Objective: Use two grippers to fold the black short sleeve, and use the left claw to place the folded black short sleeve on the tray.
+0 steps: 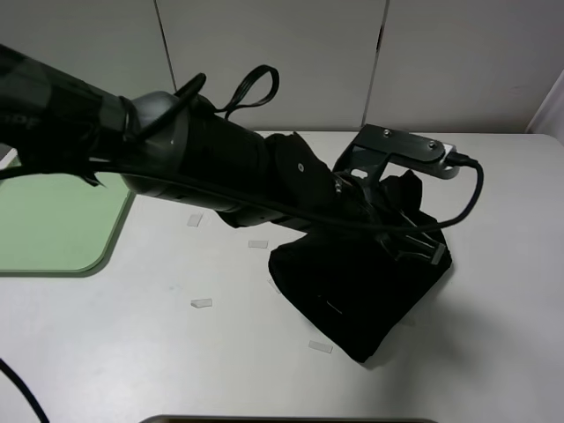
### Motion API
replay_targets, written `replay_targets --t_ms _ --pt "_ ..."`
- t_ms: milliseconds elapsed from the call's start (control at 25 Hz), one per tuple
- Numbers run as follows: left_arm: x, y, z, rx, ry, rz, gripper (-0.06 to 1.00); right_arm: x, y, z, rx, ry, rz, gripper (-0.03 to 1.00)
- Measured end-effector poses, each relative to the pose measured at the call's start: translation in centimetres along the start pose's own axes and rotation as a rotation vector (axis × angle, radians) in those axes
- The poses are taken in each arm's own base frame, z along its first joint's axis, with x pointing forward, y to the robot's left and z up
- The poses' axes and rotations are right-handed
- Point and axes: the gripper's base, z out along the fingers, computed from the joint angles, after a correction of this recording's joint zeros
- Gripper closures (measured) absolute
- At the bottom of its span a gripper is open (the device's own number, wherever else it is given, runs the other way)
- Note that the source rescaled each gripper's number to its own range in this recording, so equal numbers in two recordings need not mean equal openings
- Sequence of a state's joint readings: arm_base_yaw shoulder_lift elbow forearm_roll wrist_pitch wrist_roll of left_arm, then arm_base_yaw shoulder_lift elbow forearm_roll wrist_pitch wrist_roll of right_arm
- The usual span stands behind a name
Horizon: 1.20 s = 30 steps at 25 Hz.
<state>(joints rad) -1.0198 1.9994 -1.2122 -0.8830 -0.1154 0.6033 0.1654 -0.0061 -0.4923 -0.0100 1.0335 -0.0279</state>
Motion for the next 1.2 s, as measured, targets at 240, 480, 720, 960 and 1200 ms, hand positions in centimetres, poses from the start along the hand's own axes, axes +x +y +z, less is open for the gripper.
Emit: replay_targets --t_ms 240,480,720,960,1200 --pt "-0.2 -1.0 0.3 0.018 -0.006 0.018 0.93 0.0 0.0 0.0 0.001 0.000 0.000 -0.03" --pt "0.6 -0.8 2.0 0.005 0.012 0.020 0.93 0.0 0.0 0.0 0.002 0.000 -0.001 -0.03" --pt "0.2 -2.3 2.9 0.030 -0.006 0.040 0.93 0.0 0.0 0.0 0.002 0.000 -0.001 -0.03" --pt "-0.2 -3.0 3.6 0.055 -0.007 0.045 0.93 0.0 0.0 0.0 0.002 0.000 -0.001 -0.03" --pt "1.1 -4.1 4.9 0.071 0.026 0.082 0.93 0.0 0.0 0.0 0.002 0.000 -0.001 -0.03"
